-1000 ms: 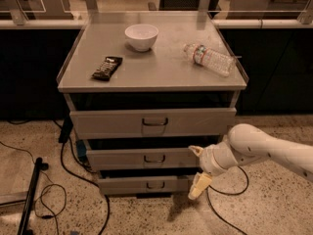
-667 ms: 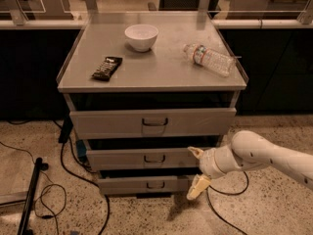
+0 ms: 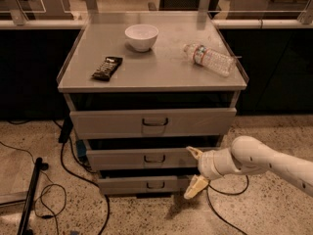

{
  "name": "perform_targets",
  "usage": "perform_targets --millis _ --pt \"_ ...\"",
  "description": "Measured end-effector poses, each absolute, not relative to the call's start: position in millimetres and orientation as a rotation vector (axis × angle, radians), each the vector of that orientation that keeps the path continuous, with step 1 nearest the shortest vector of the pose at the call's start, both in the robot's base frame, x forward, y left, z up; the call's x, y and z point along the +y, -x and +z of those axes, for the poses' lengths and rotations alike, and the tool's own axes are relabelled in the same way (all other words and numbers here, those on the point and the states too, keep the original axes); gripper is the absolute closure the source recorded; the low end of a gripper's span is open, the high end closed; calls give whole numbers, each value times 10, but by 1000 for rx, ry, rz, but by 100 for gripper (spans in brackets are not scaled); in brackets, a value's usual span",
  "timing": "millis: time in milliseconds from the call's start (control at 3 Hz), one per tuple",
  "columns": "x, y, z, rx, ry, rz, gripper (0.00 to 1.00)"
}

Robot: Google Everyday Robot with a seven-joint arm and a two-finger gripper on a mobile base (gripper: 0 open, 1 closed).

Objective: Open middle drawer

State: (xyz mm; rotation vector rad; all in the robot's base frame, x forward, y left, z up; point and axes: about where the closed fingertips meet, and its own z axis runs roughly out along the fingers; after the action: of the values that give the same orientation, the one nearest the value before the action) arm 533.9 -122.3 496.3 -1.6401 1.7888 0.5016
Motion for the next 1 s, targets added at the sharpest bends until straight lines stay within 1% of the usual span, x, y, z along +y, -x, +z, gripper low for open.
perform_targets --millis 333,667,1000 --pt "-1256 -5471 4890 1796 1621 494 0" --pt "-1363 -5810 4710 1804 1570 462 0" --pt "-1451 -6005 4558 1817 1536 441 0"
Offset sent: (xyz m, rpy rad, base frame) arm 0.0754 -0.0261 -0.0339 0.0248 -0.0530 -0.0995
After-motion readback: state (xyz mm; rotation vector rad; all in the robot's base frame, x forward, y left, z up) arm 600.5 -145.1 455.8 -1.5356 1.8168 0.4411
